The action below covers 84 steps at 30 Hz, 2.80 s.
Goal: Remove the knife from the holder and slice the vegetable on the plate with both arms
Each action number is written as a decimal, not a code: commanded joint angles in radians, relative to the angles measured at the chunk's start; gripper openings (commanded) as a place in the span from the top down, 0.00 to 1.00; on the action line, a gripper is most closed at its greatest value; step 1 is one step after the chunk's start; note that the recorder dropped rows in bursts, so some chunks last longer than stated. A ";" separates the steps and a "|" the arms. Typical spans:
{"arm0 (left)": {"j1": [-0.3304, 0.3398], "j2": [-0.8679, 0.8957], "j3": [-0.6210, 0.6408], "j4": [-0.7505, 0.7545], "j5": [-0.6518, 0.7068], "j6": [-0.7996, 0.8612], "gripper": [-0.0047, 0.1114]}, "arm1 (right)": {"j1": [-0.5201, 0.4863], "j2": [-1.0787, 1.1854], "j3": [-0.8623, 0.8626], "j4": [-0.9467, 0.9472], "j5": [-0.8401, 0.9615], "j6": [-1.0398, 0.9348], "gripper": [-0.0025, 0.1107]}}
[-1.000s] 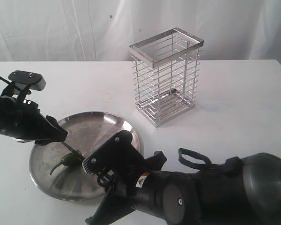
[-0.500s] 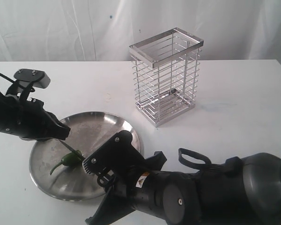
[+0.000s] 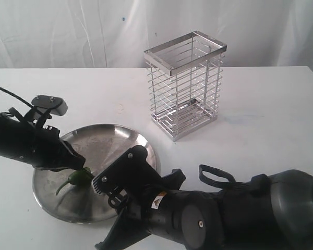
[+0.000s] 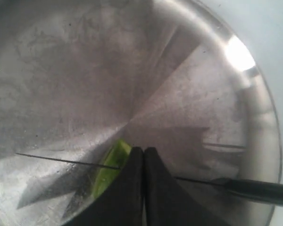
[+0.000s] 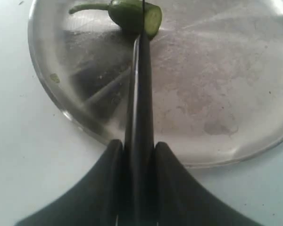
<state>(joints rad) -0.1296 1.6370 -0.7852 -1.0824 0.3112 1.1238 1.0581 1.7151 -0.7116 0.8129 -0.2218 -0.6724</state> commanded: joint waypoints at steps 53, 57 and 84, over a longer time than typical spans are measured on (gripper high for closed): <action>0.008 -0.111 -0.040 0.127 -0.012 -0.025 0.92 | 0.004 0.021 0.002 0.002 0.081 0.002 0.98; 0.008 -0.092 -0.030 0.198 -0.009 -0.107 0.84 | 0.004 0.021 0.002 0.002 0.077 0.002 0.98; 0.008 0.002 -0.007 0.175 -0.060 -0.107 0.84 | 0.000 0.081 -0.071 -0.006 0.088 -0.008 0.98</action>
<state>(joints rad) -0.1241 1.6409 -0.7981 -0.8913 0.2358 1.0233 1.0581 1.7693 -0.7568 0.8227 -0.1534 -0.6688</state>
